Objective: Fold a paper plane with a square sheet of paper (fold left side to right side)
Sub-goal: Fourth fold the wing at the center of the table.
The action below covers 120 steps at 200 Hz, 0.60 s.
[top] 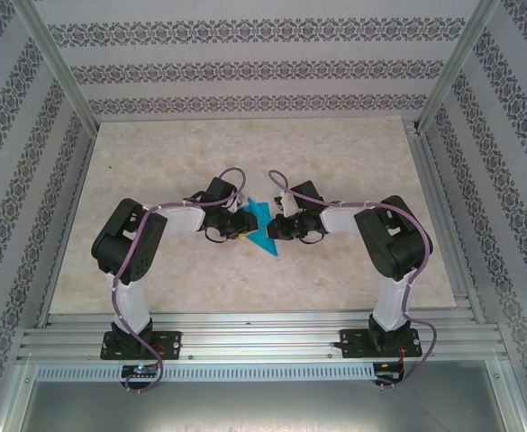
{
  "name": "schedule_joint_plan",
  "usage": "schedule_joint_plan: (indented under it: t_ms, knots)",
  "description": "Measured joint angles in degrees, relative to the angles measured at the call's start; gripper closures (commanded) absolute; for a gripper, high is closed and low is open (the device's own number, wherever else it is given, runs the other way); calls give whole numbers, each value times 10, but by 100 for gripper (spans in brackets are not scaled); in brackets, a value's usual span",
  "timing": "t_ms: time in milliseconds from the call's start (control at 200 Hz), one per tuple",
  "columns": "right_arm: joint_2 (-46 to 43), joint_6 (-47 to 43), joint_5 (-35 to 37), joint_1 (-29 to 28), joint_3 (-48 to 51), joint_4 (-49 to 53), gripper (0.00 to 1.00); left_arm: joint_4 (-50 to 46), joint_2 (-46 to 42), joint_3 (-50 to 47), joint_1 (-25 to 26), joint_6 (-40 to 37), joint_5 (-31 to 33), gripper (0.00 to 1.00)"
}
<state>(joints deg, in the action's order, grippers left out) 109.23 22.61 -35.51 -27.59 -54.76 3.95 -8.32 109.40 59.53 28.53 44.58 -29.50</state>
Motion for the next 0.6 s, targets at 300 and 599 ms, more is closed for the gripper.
schedule_joint_plan:
  t_ms: [300, 599]
  knots:
    - [5, -2, -7, 3, -7, 9, 94, -2, -4, 0, 0, -6, 0, 65]
    - [5, -2, -7, 3, -6, 9, 94, -53, -39, 10, 0, -10, 10, 71]
